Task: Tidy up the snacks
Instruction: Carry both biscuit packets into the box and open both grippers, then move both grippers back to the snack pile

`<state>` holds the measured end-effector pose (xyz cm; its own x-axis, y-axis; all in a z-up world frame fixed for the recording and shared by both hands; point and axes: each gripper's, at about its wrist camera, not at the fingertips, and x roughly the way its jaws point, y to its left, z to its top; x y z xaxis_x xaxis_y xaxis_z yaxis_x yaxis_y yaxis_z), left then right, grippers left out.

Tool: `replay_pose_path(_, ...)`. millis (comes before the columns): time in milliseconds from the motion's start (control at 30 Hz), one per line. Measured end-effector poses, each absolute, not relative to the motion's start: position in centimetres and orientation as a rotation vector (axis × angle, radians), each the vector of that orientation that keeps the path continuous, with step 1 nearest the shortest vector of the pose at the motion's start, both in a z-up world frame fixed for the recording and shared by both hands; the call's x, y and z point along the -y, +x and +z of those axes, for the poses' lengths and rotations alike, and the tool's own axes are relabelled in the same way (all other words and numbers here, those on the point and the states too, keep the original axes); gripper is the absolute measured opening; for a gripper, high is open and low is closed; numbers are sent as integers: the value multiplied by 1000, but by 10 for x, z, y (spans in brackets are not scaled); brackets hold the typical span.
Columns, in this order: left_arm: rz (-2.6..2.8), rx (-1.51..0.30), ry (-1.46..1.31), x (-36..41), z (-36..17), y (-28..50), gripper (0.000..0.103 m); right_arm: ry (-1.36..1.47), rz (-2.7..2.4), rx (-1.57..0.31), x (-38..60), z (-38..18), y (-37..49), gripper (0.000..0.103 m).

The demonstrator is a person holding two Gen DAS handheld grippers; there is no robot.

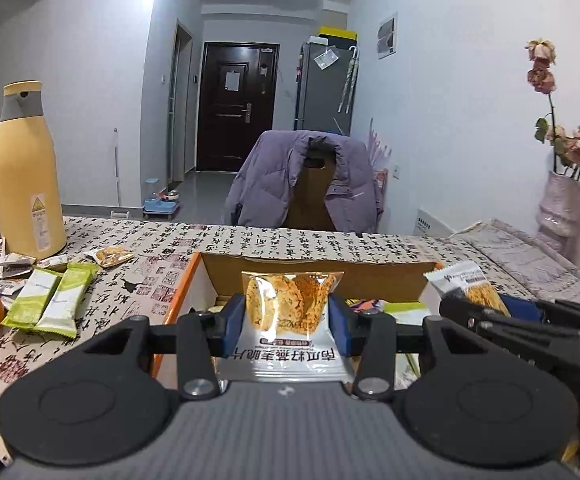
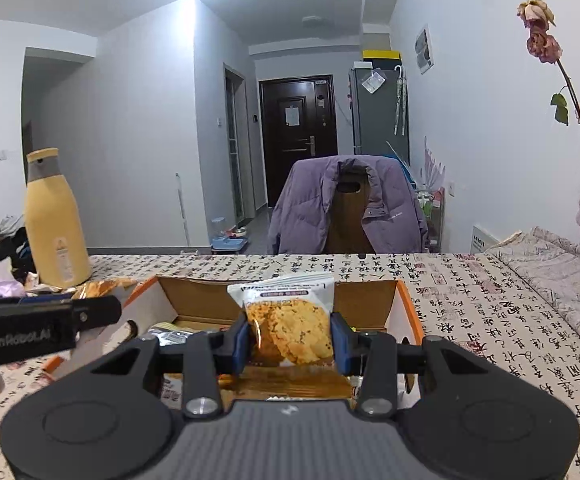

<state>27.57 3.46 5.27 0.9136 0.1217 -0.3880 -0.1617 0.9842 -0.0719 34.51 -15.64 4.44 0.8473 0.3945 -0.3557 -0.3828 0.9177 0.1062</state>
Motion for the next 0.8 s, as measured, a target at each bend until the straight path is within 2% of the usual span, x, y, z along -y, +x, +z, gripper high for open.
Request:
replay_pose_path(367,145,-402,-64,-33,17,297,45,20,384,-412,158,15,364,40)
replay_pose_path(433,145,-402,-66,-35,16,297,48,25,377,-416,158,15,362,41)
replay_pose_path(467,153,-401,-72,-37,15,296,53,25,374,-420,159,15,361,43)
replay_pose_path(500,157,-398,-77,-39,14,295,63,27,369,-423,160,14,360,45)
replay_pose_path(533,161,-389,-82,-41,14,294,69,32,364,-426,162,13,360,57)
replay_pose_path(567,169,-378,-83,-43,15,292,81,39,357,-431,164,13,360,73)
replay_pose_path(600,181,-363,-85,-44,16,289,90,49,353,-430,167,13,360,81)
replay_pose_path(633,188,-351,-87,-44,17,287,94,57,350,-426,169,13,361,92)
replay_pose_path(667,195,-340,-89,-45,18,286,103,65,350,-419,171,13,360,95)
replay_pose_path(733,212,-321,-92,-46,20,283,103,74,348,-409,173,14,359,102)
replay_pose_path(800,215,-324,-95,-46,20,282,103,78,341,-400,173,14,358,103)
